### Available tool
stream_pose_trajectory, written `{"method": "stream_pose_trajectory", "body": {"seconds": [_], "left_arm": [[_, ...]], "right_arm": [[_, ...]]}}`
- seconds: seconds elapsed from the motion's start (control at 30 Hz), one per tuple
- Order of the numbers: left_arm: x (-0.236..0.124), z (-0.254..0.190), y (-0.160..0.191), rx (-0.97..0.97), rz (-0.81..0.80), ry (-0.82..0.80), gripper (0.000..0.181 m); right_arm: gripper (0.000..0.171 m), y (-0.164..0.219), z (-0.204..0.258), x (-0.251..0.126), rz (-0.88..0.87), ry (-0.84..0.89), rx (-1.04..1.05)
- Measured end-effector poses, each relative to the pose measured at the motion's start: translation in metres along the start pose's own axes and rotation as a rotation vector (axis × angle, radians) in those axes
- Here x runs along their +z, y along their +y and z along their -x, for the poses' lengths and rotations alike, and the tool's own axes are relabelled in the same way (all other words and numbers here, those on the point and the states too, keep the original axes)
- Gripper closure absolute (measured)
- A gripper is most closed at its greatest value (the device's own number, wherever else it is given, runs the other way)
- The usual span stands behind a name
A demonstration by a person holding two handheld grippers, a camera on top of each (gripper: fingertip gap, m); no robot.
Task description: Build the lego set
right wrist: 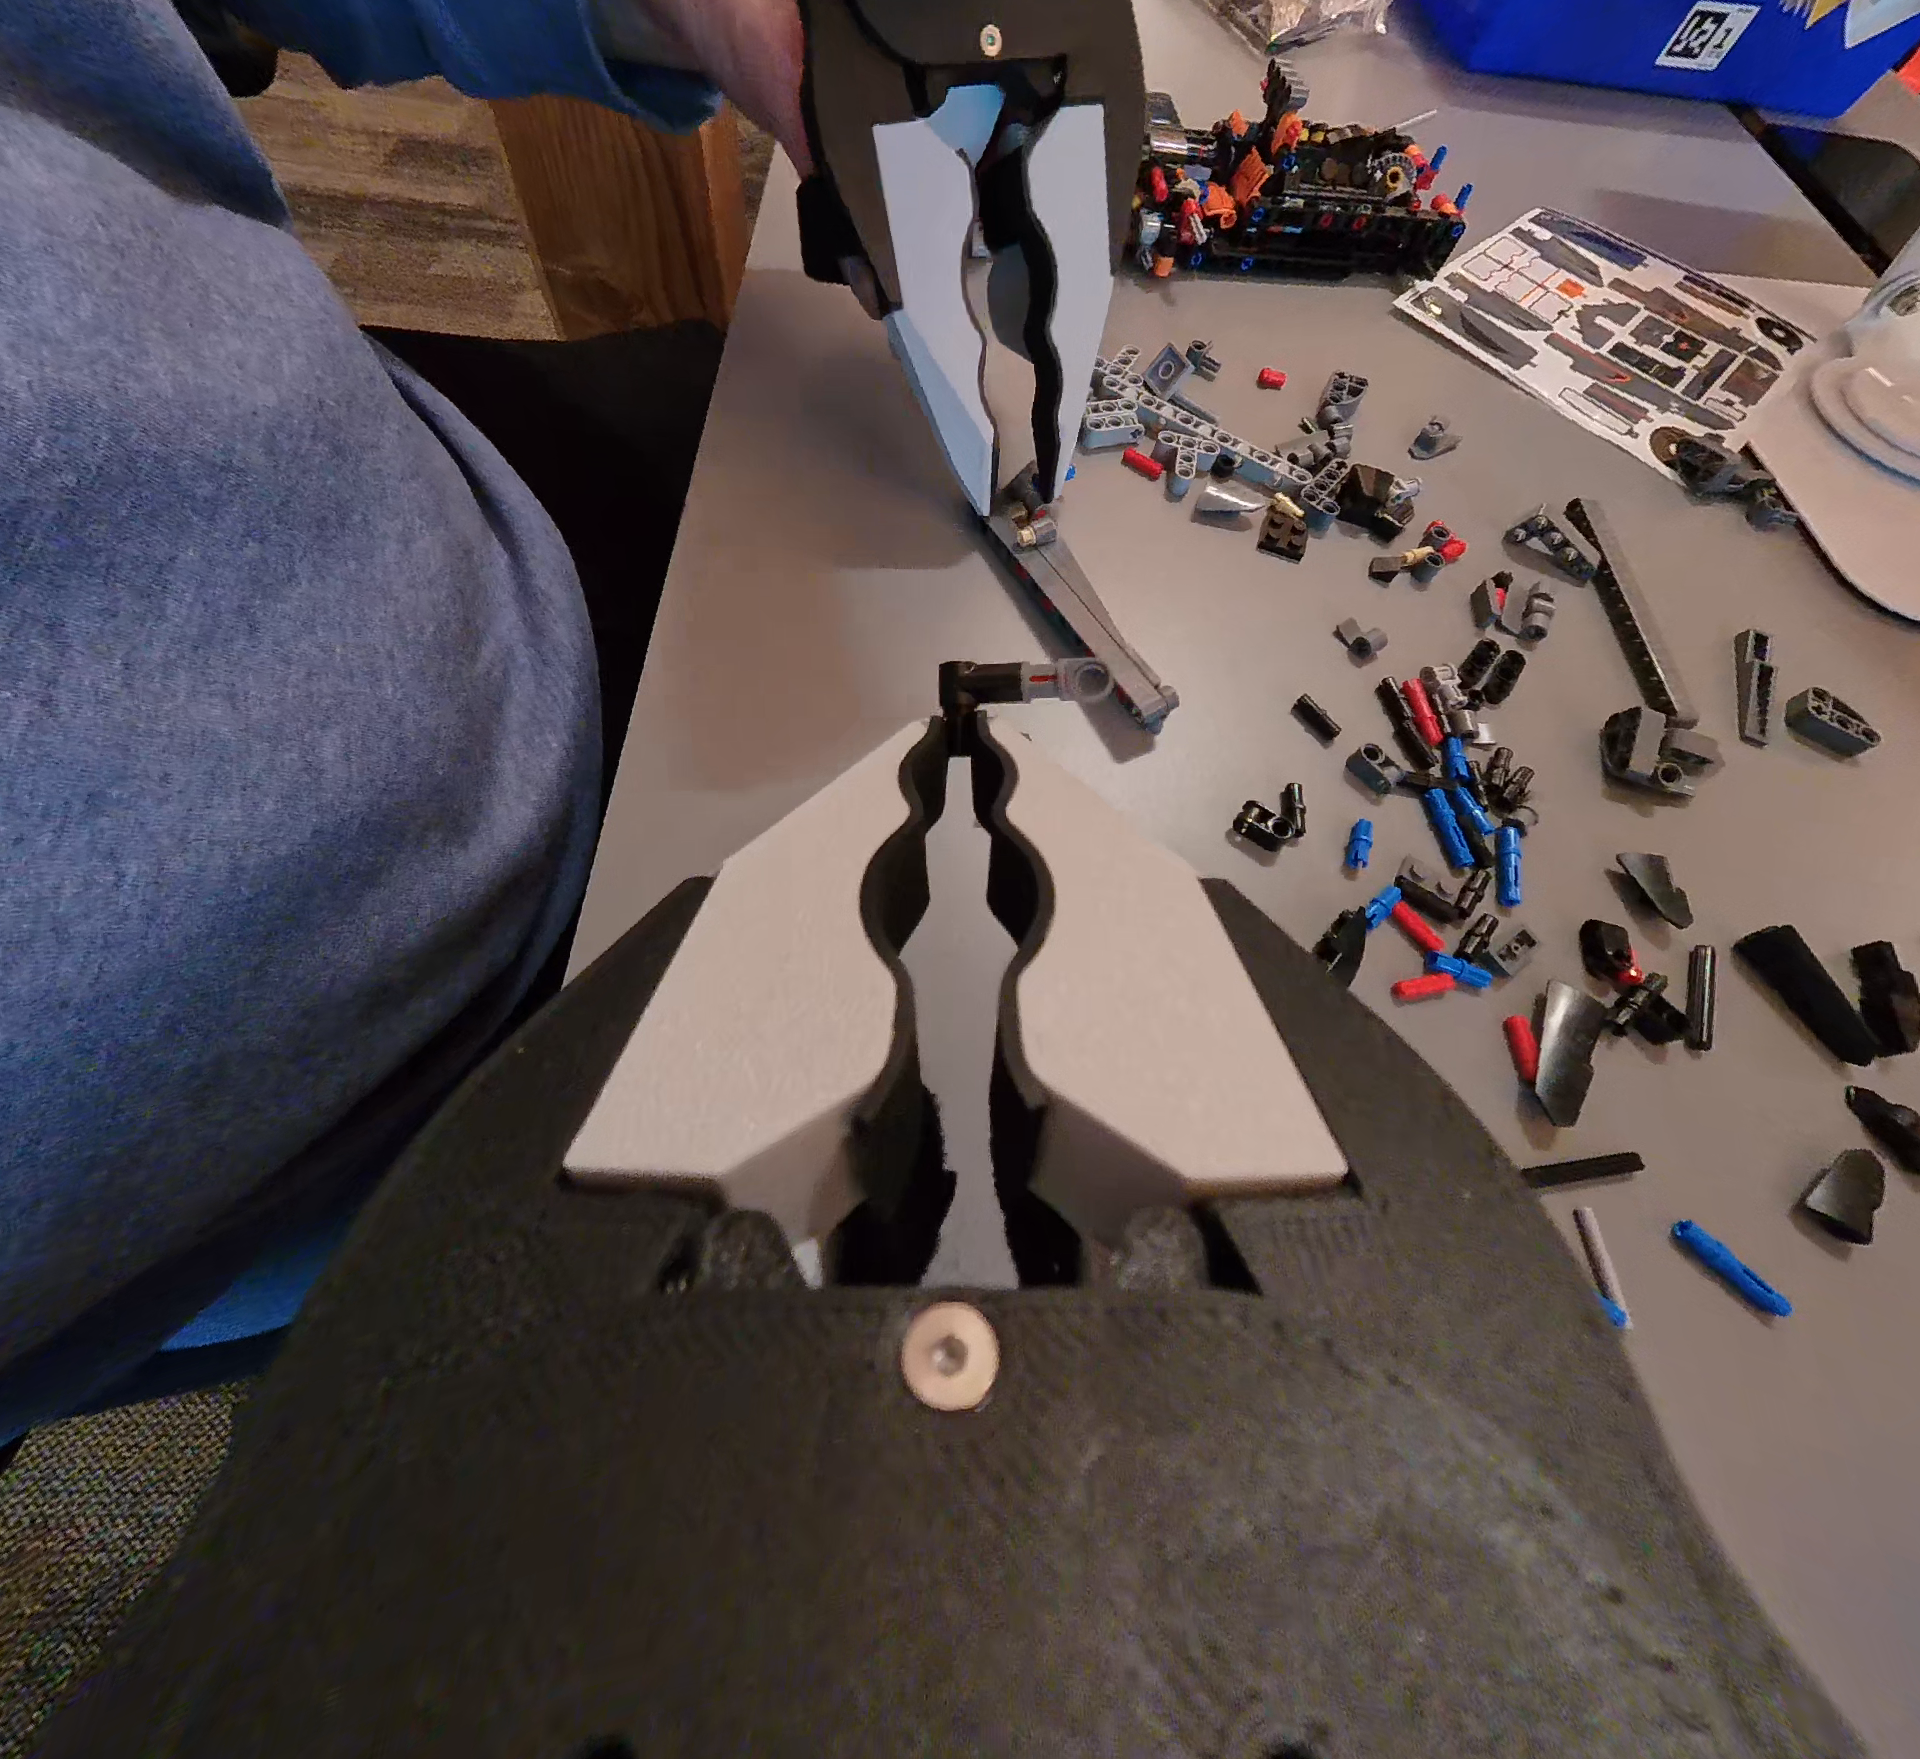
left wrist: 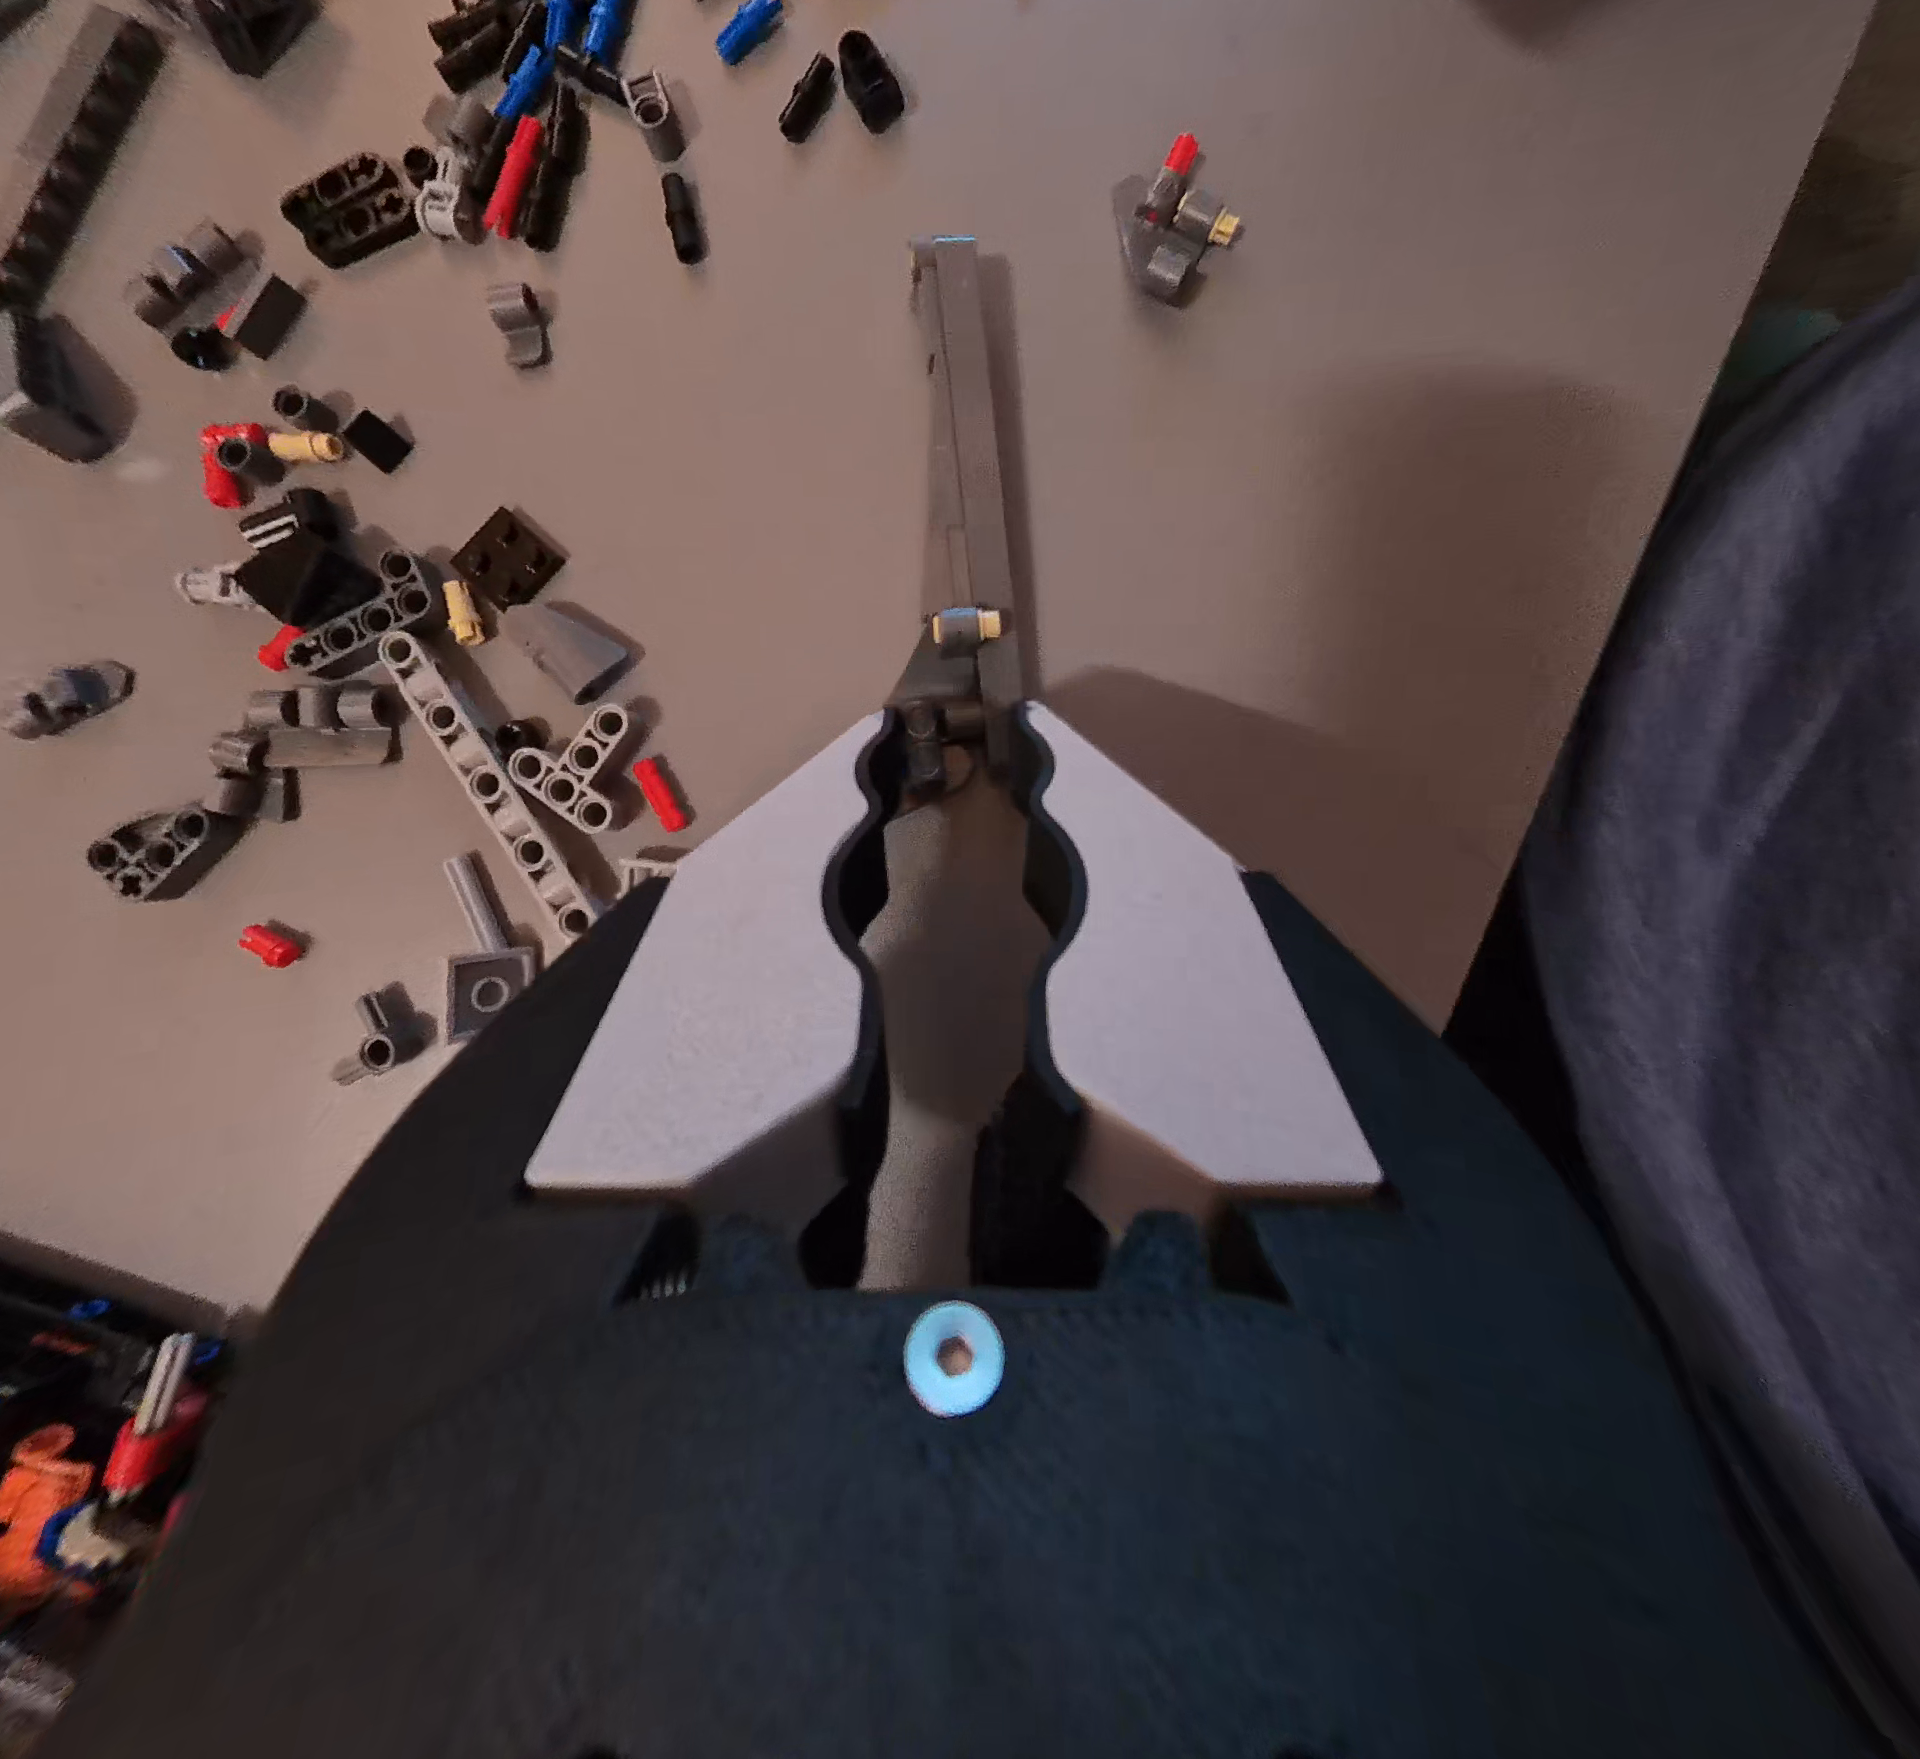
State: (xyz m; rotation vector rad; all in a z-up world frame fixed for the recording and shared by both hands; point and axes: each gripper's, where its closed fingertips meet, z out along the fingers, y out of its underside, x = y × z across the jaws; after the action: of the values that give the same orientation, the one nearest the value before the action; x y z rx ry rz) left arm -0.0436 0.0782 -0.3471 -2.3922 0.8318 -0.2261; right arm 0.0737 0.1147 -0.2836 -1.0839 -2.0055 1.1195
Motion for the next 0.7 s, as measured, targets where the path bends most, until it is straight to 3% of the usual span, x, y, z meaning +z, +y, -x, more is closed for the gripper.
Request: {"method": "stream_pose_trajectory", "body": {"seconds": [0.37,0.53,0.7], "left_arm": [[0.004,-0.006,-0.004,0.385,0.084,-0.408,0.181],[0.000,-0.008,-0.006,0.364,0.060,-0.433,0.180],[-0.010,-0.010,-0.013,0.138,-0.054,-0.287,0.158]], "right_arm": [[0.170,0.001,-0.001,0.001,0.005,0.007,-0.006],[0.170,0.001,0.000,0.002,0.012,0.002,-0.007],[0.170,0.002,0.005,0.005,0.028,-0.057,0.041]]}}
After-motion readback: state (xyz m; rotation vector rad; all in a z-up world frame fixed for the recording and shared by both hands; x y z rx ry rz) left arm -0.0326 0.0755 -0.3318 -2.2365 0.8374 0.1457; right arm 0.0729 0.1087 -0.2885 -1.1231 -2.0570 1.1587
